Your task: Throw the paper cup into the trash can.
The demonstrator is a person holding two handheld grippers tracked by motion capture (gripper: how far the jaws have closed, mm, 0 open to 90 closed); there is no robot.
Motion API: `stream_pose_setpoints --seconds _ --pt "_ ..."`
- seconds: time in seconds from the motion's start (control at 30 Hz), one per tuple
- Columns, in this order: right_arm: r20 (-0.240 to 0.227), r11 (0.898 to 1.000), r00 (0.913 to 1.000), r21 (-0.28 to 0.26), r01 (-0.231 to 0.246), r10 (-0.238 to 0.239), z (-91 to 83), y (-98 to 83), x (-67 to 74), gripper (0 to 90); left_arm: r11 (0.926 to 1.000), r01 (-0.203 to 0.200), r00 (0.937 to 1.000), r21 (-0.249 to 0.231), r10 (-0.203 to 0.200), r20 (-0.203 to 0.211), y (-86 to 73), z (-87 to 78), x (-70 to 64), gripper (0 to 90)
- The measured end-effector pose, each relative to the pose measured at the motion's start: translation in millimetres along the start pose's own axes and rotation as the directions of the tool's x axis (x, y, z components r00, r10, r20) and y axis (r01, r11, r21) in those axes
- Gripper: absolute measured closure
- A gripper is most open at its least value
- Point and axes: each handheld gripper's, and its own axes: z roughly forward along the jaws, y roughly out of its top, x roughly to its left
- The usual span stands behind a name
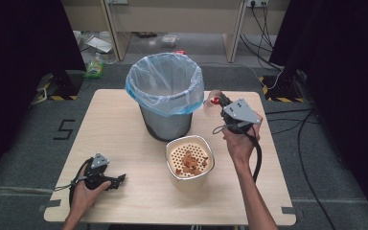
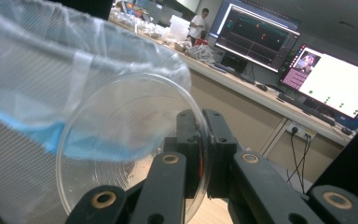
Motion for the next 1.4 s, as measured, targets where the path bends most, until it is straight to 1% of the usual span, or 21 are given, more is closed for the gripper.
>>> stream_pose_setpoints --seconds 0.03,0.17,0.23,0.27,0.33,0.37,0.4,0.47,0.6,0.63,0.67,0.83,0.97,1.03,1.1,1.13,1.23,1.27,1.3,1.37,1.4 --pt "0.004 1.0 1.0 0.001 -0.005 0.005 2.0 5.9 -5.9 86.5 1.0 -0.003 1.0 0.0 0.003 -0.001 0.0 -0.1 0.0 0.0" --pt "0.01 1.0 0.9998 -0.003 -0.014 0.014 5.1 14.8 -13.9 86.5 1.0 -0.001 1.0 0.0 0.001 0.0 0.0 0.0 -0.1 0.0" --pt "0.012 1.0 0.9999 -0.01 -0.008 0.008 9.4 25.4 -19.2 86.4 1.0 -0.002 1.0 0.0 0.002 -0.001 0.0 0.0 0.0 0.0" --pt "0.012 1.0 0.9999 -0.01 -0.008 0.008 9.4 25.4 -19.2 86.4 1.0 -0.002 1.0 0.0 0.002 -0.001 0.0 0.0 0.0 0.0" --pt "0.012 1.0 0.9999 -0.02 -0.004 0.005 14.1 38.6 -22.0 86.3 1.0 -0.002 1.0 0.0 0.002 -0.001 0.0 0.0 0.0 0.0" --pt "0.012 1.0 0.9999 -0.02 -0.004 0.005 14.1 38.6 -22.0 86.3 1.0 -0.002 1.0 0.0 0.002 -0.001 0.0 0.0 0.0 0.0" --pt "0.014 1.0 0.9999 -0.025 0.01 -0.009 17.8 48.1 -22.5 86.3 1.0 -0.002 1.0 0.0 0.002 -0.001 0.0 -0.1 0.0 0.0" --pt "0.017 0.999 0.9994 -0.032 0.03 -0.03 23.2 57.0 -22.5 86.3 1.0 -0.002 1.0 0.0 0.002 -0.001 0.0 -0.1 0.0 0.0" --pt "0.007 0.999 0.9997 -0.045 0.022 -0.022 31.6 68.5 -21.6 86.3 1.0 0.0 1.0 -0.002 0.0 -0.001 0.0 0.0 -0.1 0.0" --pt "0.005 0.998 0.9994 -0.05 0.034 -0.034 37.1 76.0 -19.3 86.2 1.0 -0.001 1.0 -0.001 0.001 -0.001 0.0 0.0 -0.1 0.0" --pt "0.005 0.998 0.9994 -0.05 0.034 -0.034 37.1 76.0 -19.3 86.2 1.0 0.0 1.0 -0.001 0.0 -0.001 0.0 0.0 -0.1 0.0" --pt "-0.017 0.997 0.9981 -0.057 0.058 -0.059 52.9 91.3 -8.5 86.0 1.0 -0.002 1.0 -0.001 0.002 -0.001 0.0 0.0 0.0 0.0" --pt "-0.062 0.996 0.9955 -0.049 0.069 -0.072 71.8 100.8 9.0 85.6 1.0 -0.002 1.0 -0.001 0.002 -0.001 0.0 0.0 0.0 0.0" --pt "-0.067 0.995 0.9932 -0.041 0.093 -0.095 80.0 102.1 17.7 85.5 1.0 -0.003 1.0 -0.002 0.003 -0.003 0.0 -0.2 -0.4 0.0" --pt "-0.09 0.995 0.9912 -0.035 0.094 -0.097 88.5 101.7 26.2 85.1 1.0 -0.003 1.0 -0.002 0.003 -0.003 0.0 -0.2 -0.4 0.0" --pt "-0.09 0.995 0.9912 -0.035 0.094 -0.097 88.5 101.7 26.2 85.1 1.0 -0.003 1.0 -0.001 0.003 -0.003 0.0 -0.2 -0.4 0.0" --pt "-0.114 0.994 0.9871 -0.011 0.112 -0.113 105.1 99.3 42.8 83.6 1.0 -0.003 1.0 -0.002 0.003 -0.003 0.0 -0.2 -0.5 0.1" --pt "-0.114 0.994 0.9871 -0.011 0.112 -0.113 105.1 99.3 42.8 83.6 1.0 -0.003 1.0 -0.002 0.003 -0.003 0.0 -0.2 -0.5 0.1" --pt "-0.122 0.993 0.9857 -0.01 0.116 -0.117 112.0 98.5 49.3 82.7 1.0 -0.005 1.0 -0.001 0.005 -0.004 0.0 -0.3 -0.4 0.1" --pt "-0.125 0.994 0.9857 -0.007 0.113 -0.113 114.8 98.2 52.0 81.7 1.0 -0.005 1.0 -0.001 0.005 -0.006 -0.1 -0.4 -0.7 0.1" --pt "-0.124 0.995 0.9872 -0.008 0.099 -0.099 119.0 98.4 55.5 78.8 1.0 -0.004 1.0 0.0 0.004 -0.007 -0.1 -0.4 -0.7 0.1"
